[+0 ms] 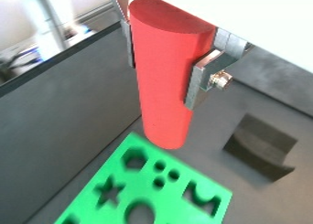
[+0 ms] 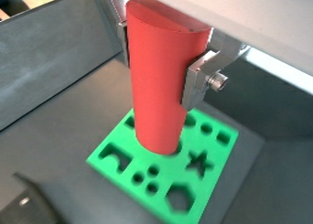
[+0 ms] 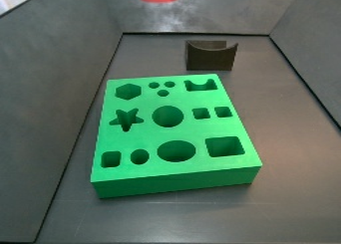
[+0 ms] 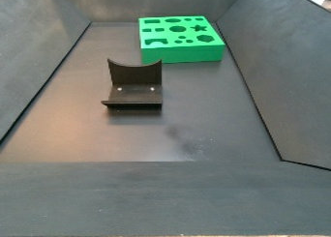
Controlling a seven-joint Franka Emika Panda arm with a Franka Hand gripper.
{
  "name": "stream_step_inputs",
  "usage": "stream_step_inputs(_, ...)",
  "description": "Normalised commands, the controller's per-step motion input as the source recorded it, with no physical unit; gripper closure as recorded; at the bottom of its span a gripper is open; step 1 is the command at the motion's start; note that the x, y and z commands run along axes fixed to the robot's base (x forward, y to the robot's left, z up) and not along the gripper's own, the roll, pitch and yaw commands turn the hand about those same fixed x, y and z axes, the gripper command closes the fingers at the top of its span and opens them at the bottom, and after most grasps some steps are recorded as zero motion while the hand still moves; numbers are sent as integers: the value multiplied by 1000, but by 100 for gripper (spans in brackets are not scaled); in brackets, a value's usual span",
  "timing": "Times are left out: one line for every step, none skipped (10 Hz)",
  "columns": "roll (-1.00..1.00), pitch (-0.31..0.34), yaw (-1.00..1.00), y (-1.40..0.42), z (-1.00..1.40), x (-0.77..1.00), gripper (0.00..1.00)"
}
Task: Pick up the oval object. Move up. Move to above the board. Insert the oval object.
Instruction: Move to above the board, then insert the oval object.
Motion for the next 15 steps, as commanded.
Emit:
stream_step_inputs(111, 147, 138, -755, 18, 272, 100)
stream_step_inputs(113, 145, 46, -398, 16, 199, 100)
stream_step_inputs(99, 130, 32, -245, 15, 149, 100)
stream_step_inputs(0, -17, 0, -40, -11, 0, 100)
stream_step_inputs(0, 0, 6, -120, -6, 0, 100)
stream_step_inputs(0, -4, 34, -186, -43, 0, 100)
stream_step_inputs(-11, -6, 0, -251, -111, 11, 100)
stream_step_inputs(0, -19, 69, -303, -186, 49, 100)
stream_step_inputs(0, -23, 120, -306, -200, 91, 100)
stream_step_inputs(-23, -33, 123, -303, -214, 111, 100)
stream_step_inputs(-17, -31, 111, -309, -223, 117, 100)
stream_step_inputs(0, -36, 109, -300, -246, 114, 100)
stream_step_inputs(0, -31, 117, -274, -337, 117, 100)
stream_step_inputs(73, -4, 149, -263, -363, 111, 100)
stream_step_inputs(184, 0, 169, -274, -363, 134, 100)
